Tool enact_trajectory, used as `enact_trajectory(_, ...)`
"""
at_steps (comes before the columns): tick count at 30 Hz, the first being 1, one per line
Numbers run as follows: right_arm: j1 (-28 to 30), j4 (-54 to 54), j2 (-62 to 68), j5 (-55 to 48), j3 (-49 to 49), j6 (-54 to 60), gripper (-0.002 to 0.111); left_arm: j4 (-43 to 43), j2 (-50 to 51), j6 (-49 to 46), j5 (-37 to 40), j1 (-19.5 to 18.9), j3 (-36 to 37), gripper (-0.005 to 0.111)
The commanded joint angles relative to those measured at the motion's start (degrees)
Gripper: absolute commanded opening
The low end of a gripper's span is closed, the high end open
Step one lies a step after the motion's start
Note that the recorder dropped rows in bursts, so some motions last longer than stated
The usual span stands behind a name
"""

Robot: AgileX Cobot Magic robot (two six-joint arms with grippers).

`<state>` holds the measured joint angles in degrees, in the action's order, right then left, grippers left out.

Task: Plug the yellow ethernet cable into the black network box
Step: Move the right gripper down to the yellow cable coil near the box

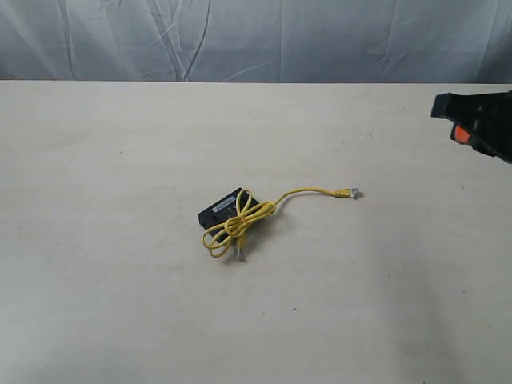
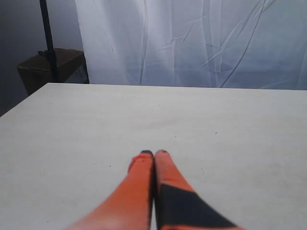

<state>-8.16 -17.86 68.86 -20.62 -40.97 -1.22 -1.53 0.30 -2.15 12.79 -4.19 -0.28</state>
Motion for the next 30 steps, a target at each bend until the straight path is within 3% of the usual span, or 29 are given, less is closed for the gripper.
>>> enact_trajectory(1, 0.1, 0.8, 8.2, -9.7, -7.6, 0.2, -0.001, 0.1, -0.3, 0.0, -0.9, -0.3, 0.3, 0.000)
enact_trajectory(6, -1.4, 0.9, 15.6, -10.0, -9.6, 3.1, -0.001, 0.1, -0.3, 0.0, -0.9, -0.3, 0.3, 0.000)
enact_trajectory(13, -13.5, -0.5, 24.2, -1.9, -9.7, 3.2, -0.001, 0.1, -0.3, 0.0, -0.9, -0.3, 0.3, 0.000)
enact_trajectory(18, -20.0, -12.0, 28.9, 2.8, -9.7, 3.2, -0.001, 0.1, -0.3, 0.0, -0.9, -0.3, 0.3, 0.000)
enact_trajectory(30, -25.6, -29.4, 32.6, 10.5, -9.8, 3.2, -0.001, 0.3, -0.3, 0.0, -0.9, -0.3, 0.3, 0.000)
